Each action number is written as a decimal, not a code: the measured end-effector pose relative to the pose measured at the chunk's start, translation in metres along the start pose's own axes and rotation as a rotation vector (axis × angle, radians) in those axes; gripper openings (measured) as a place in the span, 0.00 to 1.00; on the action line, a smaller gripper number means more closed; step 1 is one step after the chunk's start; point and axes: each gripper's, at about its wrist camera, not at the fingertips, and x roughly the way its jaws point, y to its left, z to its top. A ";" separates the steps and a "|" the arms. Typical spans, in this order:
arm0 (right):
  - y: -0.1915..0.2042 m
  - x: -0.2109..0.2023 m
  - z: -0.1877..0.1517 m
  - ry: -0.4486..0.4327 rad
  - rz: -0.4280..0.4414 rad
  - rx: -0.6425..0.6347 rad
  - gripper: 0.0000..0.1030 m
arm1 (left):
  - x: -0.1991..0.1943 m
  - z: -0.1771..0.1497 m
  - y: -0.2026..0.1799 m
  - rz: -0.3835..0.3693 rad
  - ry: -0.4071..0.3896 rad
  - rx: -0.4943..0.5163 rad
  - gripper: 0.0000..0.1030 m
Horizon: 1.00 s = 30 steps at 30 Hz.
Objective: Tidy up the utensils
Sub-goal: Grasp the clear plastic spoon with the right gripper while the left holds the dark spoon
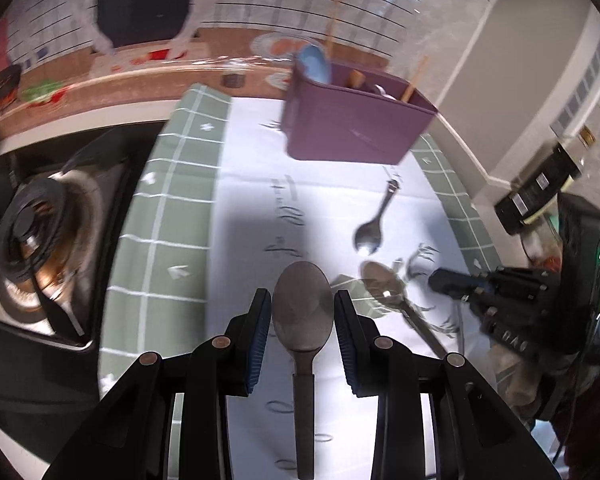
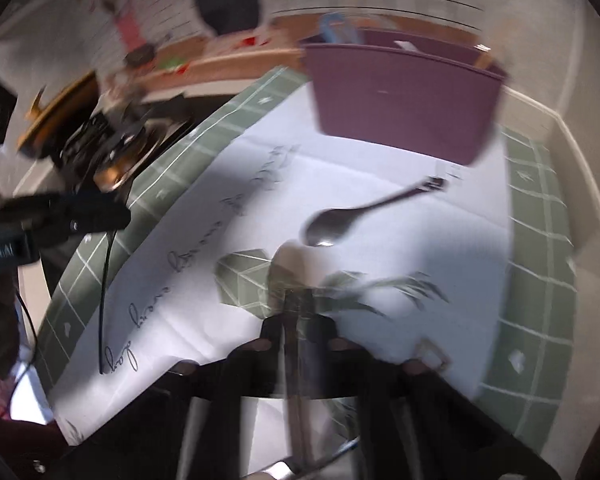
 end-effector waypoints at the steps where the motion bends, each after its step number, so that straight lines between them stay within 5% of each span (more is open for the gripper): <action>1: -0.006 -0.004 -0.001 -0.006 -0.001 0.022 0.04 | 0.006 0.002 -0.006 -0.003 0.012 0.017 0.32; 6: -0.027 -0.016 -0.009 -0.029 -0.031 0.074 0.05 | 0.028 0.007 -0.023 0.000 0.051 0.058 0.32; 11: -0.026 -0.013 -0.025 0.047 0.125 0.083 0.06 | 0.032 0.009 -0.023 0.033 0.046 0.062 0.32; 24: 0.030 0.025 -0.008 0.099 0.007 -0.079 0.16 | 0.010 0.006 0.001 0.023 -0.005 -0.011 0.32; 30: 0.034 0.034 -0.004 0.114 -0.083 -0.146 0.12 | 0.001 0.007 0.006 -0.002 -0.029 -0.030 0.32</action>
